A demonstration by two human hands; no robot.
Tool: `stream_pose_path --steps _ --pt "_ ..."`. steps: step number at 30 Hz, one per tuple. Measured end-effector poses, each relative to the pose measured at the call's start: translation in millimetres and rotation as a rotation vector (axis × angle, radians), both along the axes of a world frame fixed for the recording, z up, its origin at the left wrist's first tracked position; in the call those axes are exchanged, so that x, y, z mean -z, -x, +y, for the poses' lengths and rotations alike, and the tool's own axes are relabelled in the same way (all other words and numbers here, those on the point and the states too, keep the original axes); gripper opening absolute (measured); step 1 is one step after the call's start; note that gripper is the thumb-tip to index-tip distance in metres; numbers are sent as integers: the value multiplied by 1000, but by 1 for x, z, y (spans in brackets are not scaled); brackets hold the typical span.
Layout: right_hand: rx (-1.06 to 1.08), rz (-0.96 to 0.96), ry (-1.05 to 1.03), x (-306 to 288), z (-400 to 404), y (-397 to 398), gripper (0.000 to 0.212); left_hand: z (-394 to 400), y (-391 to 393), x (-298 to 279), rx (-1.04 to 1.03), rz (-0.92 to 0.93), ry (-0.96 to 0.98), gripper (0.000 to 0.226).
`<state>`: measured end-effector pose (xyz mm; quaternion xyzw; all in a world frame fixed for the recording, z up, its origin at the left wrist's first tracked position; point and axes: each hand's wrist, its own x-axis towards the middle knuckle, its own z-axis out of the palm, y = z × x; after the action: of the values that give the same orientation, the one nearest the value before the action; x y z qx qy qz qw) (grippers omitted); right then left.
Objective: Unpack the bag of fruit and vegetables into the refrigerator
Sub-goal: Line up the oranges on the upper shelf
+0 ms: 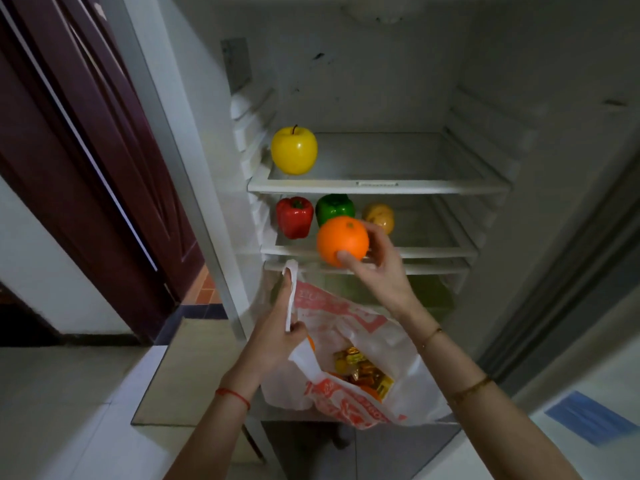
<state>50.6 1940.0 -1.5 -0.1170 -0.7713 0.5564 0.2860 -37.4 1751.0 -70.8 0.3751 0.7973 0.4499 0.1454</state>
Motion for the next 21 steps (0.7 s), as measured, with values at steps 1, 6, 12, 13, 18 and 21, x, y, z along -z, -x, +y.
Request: stream_pose_path --steps 1,6,12,13,18,21 --pt "63 66 -31 -16 3 3 65 1 1 0 0 -6 8 99" --pt "341 188 -183 -94 29 31 67 -1 -2 -4 -11 -30 0 100" --pt "424 -102 -385 -119 55 83 70 -3 -4 -9 -19 -53 -18 99" --pt "415 -138 -385 -116 55 88 69 -3 -4 -8 -9 -50 -21 97" --pt "416 -211 -417 -106 52 99 67 -9 0 -5 -7 -14 -55 101" --pt "402 -241 -454 -106 51 98 73 -12 1 -2 -15 -20 -54 103"
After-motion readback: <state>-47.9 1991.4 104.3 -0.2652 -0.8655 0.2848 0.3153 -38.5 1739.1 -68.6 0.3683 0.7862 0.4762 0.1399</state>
